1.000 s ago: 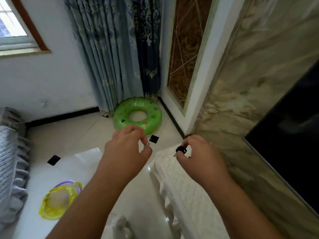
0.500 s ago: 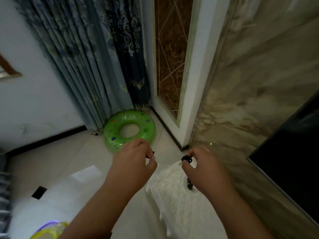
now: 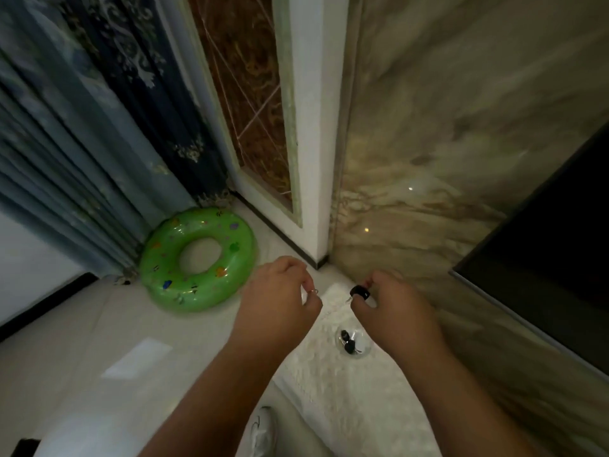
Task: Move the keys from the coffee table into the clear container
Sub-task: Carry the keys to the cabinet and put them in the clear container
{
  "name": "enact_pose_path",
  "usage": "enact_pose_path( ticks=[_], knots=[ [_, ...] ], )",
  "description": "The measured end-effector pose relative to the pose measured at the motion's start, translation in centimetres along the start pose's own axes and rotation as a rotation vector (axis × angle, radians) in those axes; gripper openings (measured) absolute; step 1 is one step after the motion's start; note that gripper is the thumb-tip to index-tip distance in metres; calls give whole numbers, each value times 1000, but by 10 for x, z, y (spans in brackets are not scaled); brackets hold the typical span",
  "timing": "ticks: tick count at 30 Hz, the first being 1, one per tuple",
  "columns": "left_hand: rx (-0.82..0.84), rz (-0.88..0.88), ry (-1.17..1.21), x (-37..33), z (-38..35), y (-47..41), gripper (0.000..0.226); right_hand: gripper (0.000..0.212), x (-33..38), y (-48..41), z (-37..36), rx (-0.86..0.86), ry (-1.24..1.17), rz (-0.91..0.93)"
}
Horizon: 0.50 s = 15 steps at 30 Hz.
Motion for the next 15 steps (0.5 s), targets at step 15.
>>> enact_pose_path(
  ticks=[15],
  knots=[
    [199, -167, 59, 28, -147, -80, 4, 9, -116, -47, -104, 16, -23, -376]
  ],
)
Point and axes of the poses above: each hand's wrist, its own y-axis away from the middle knuckle, its own z-axis out of the back of the hand, x = y × z, the point moved 7 cm from there along -y, towards the middle knuckle, and after that the axes turned 9 degrees about -z, right-handed, at the moved point
